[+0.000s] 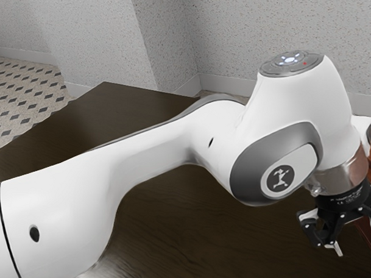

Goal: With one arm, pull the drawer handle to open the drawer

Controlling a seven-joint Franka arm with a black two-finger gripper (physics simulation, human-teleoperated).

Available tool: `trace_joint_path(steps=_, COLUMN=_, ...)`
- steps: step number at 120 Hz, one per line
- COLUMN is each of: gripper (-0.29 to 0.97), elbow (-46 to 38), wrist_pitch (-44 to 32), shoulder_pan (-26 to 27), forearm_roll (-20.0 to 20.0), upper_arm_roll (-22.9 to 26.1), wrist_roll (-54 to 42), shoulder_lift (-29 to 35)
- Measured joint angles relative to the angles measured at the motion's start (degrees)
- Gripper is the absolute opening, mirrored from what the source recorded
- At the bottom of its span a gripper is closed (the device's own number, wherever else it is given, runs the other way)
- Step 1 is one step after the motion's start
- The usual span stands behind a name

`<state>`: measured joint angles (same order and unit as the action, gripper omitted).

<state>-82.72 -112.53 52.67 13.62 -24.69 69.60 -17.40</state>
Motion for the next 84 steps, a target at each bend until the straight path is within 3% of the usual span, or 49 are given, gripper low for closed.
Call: trace_joint_path(steps=84, gripper=0.48, elbow=-8.6, wrist_pitch=-0.9, shoulder_pan=-0.1, forearm_roll=-0.6, upper_arm_roll=0.0, wrist_roll=-0.3, shoulder_lift=7.0)
